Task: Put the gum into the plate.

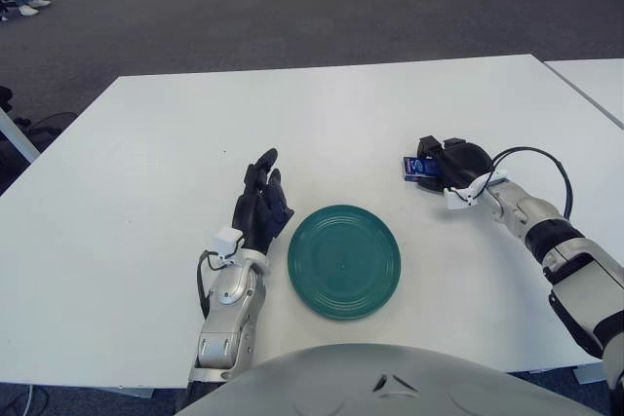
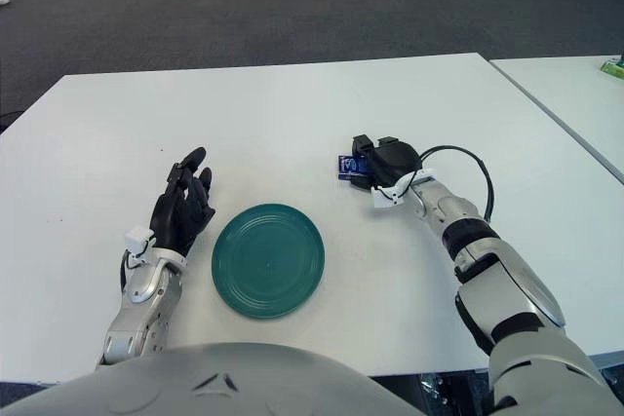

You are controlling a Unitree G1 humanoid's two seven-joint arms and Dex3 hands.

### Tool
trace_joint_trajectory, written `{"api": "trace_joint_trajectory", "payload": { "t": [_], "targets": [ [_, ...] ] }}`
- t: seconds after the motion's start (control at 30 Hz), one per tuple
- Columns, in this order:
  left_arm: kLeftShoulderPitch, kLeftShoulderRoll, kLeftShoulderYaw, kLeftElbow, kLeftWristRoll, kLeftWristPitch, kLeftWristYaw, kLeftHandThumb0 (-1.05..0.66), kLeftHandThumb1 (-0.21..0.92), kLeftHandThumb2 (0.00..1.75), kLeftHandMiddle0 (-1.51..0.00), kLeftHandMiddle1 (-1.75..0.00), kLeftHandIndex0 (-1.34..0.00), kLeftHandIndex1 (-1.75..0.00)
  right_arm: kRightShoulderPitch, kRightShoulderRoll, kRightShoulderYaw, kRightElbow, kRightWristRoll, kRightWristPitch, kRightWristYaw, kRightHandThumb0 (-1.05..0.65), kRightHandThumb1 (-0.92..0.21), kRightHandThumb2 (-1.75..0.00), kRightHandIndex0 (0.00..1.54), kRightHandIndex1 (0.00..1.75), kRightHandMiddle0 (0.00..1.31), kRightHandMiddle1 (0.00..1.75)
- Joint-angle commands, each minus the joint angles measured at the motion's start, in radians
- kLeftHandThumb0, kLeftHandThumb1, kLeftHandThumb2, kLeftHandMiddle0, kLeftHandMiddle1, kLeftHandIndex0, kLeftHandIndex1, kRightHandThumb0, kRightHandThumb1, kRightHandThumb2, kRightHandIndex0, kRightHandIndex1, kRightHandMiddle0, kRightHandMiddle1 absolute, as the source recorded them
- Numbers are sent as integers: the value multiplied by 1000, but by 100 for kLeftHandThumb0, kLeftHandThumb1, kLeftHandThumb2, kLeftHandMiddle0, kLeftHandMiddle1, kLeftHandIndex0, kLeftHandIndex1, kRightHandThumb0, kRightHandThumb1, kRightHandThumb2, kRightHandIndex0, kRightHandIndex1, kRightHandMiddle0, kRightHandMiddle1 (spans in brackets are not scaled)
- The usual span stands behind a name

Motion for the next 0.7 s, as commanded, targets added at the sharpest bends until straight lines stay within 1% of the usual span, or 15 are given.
{"api": "trace_joint_trajectory", "payload": {
  "t": [0.0, 0.13, 0.27, 0.67],
  "targets": [
    [-14, 4, 6, 2, 13, -10, -4, -85, 92, 91, -20, 0, 0, -56, 27, 1, -7, -10, -2, -2, -12, -68, -92, -66, 63, 175, 53, 175],
    [-16, 5, 8, 1, 18, -6, -2, -86, 92, 92, -20, 0, 0, -55, 13, -2, -11, -21, -7, 1, -19, -65, -92, -69, 64, 175, 55, 175],
    [-15, 5, 11, -1, 19, 1, -2, -86, 92, 92, -20, 0, 0, -55, -5, -19, -36, -88, -2, 10, -7, -64, -92, -72, 64, 175, 55, 175],
    [-12, -1, 23, 3, -5, 0, -14, -86, 92, 92, -19, 0, 0, -53, 19, -51, -90, -231, -4, 29, 10, -63, -92, -75, 62, 175, 53, 175]
  ]
}}
